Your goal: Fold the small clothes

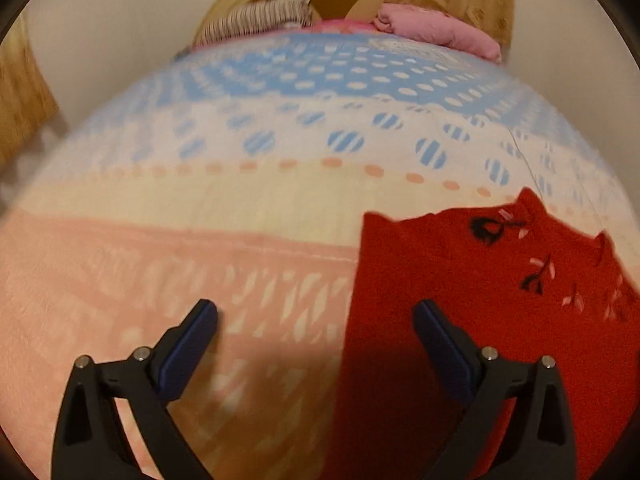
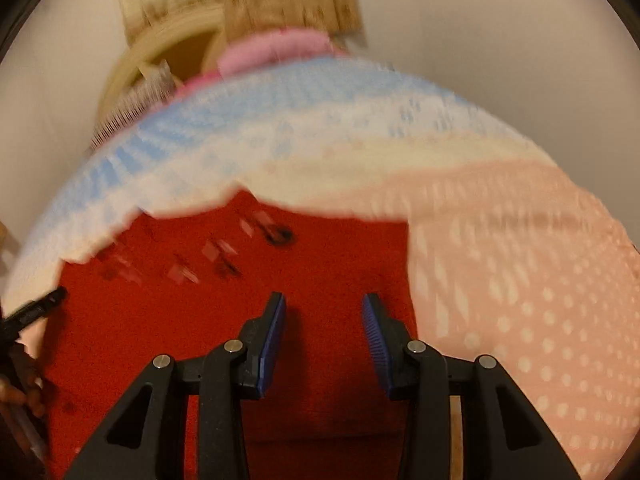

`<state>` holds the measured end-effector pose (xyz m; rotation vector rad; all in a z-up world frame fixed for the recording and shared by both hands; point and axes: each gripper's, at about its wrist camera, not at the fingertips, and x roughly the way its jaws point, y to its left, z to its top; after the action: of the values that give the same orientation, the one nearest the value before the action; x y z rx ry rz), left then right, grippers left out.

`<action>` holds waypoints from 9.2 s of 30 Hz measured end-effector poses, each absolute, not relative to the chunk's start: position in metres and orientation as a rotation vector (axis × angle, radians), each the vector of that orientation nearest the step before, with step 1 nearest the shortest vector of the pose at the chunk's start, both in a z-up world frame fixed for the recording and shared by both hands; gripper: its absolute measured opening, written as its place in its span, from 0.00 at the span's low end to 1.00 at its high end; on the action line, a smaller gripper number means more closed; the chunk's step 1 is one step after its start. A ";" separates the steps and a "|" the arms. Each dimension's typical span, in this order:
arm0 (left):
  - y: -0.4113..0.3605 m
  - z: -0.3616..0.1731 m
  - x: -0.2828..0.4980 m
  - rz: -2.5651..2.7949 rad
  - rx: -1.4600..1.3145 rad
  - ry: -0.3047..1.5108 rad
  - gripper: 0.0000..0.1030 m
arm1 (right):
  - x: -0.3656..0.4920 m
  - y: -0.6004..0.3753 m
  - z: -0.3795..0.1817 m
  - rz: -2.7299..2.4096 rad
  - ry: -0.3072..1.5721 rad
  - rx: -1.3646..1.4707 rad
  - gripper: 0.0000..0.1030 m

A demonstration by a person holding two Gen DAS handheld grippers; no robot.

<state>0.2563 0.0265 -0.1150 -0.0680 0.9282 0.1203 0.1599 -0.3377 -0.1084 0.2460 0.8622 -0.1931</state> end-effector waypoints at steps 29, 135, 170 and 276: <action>0.051 -0.065 0.057 -0.111 0.037 0.735 1.00 | -0.077 -0.349 -0.049 -0.225 0.679 0.282 0.46; 0.112 -0.078 -0.049 -0.687 -0.190 1.023 0.63 | -0.057 -0.347 -0.090 0.167 0.890 0.721 0.06; 0.112 -0.073 0.085 -0.531 -0.404 1.079 0.29 | -0.019 -0.352 -0.121 0.071 0.921 0.732 0.05; 0.047 -0.063 0.123 -0.490 -0.257 0.798 0.07 | 0.005 -0.303 -0.045 -0.049 0.712 0.141 0.05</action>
<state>0.1226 0.0466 -0.0634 -0.2571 0.7984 -0.4898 0.0049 -0.3030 -0.0445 0.1411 0.7123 -0.0488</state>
